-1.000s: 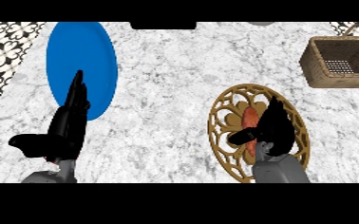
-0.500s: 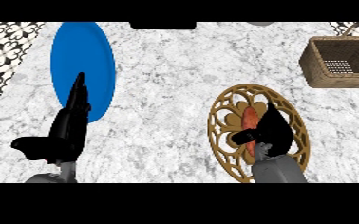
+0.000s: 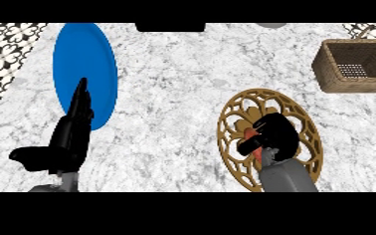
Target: Pick the sweet potato from the placemat and place it in the basket
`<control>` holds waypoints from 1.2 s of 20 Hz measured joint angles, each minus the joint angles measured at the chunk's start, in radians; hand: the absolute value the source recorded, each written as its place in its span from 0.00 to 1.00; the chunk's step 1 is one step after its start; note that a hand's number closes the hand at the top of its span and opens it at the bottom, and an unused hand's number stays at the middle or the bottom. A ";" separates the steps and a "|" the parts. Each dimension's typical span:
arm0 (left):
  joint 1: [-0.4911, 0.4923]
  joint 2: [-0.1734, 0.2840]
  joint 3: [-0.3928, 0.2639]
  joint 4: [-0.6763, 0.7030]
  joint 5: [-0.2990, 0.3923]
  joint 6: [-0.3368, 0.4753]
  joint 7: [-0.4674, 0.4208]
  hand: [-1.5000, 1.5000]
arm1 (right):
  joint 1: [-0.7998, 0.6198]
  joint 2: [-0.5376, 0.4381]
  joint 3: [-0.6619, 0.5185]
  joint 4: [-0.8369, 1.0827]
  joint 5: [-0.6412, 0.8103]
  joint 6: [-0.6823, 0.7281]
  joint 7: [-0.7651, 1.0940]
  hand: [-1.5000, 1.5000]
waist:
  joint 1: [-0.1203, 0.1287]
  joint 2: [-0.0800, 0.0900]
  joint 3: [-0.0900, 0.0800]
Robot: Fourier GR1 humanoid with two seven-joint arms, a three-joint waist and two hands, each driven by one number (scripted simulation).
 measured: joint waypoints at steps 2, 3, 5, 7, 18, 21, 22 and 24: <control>-0.010 -0.002 0.005 -0.008 -0.004 0.003 0.018 0.50 | -0.011 -0.001 0.015 0.014 0.007 0.005 0.000 1.00 | 0.000 0.000 0.000; -0.002 -0.004 0.006 -0.007 -0.006 -0.003 0.007 0.50 | -0.008 0.000 0.010 0.018 0.013 0.006 -0.011 1.00 | -0.001 -0.001 -0.001; 0.000 -0.014 0.005 -0.005 -0.015 -0.001 0.006 0.50 | -0.008 0.001 0.018 0.005 0.029 0.014 -0.010 1.00 | -0.002 0.001 0.001; 0.000 -0.010 0.017 -0.015 -0.008 -0.015 0.019 0.50 | -0.012 0.002 0.015 0.005 0.045 0.019 -0.019 1.00 | -0.002 0.002 0.002; -0.058 -0.021 -0.022 -0.028 -0.019 -0.044 0.020 0.50 | -0.401 -0.215 -0.395 0.334 0.127 -0.003 -0.030 1.00 | 0.101 0.066 0.006; -0.075 -0.028 -0.035 -0.027 -0.022 -0.049 0.021 0.50 | -0.502 -0.275 -0.461 0.400 0.171 -0.025 -0.031 1.00 | 0.127 0.073 0.007; -0.080 -0.031 -0.040 -0.026 -0.023 -0.050 0.023 0.50 | -0.534 -0.292 -0.480 0.418 0.188 -0.035 -0.032 1.00 | 0.133 0.074 0.007; -0.093 -0.035 -0.049 -0.026 -0.027 -0.051 0.027 0.50 | -0.596 -0.324 -0.509 0.446 0.225 -0.061 -0.036 1.00 | 0.146 0.076 0.007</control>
